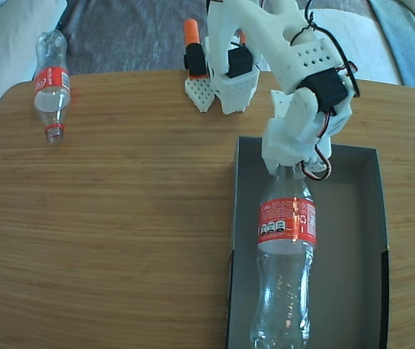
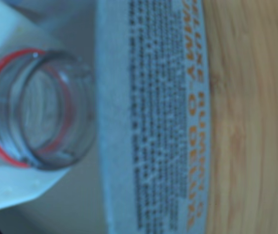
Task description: Grasp the bottles and put them in the box.
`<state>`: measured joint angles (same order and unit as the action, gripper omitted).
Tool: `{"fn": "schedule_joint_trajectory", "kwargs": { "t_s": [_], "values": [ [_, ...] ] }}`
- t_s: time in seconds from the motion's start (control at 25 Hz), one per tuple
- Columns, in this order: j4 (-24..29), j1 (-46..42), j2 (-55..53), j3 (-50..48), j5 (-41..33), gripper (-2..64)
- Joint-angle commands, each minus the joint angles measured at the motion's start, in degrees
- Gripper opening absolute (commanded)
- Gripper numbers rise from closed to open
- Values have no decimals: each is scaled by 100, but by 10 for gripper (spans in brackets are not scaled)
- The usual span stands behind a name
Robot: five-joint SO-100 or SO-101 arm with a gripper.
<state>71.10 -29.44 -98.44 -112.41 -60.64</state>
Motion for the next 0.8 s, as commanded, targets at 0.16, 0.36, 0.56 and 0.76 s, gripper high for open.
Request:
{"fn": "schedule_joint_trajectory", "kwargs": {
  "t_s": [0.16,0.36,0.56,0.76],
  "values": [
    [97,9,-299,70,44,88],
    [290,9,-299,149,773,244],
    [237,9,-299,185,756,244],
    [229,44,-272,738,747,243]
  ]
}}
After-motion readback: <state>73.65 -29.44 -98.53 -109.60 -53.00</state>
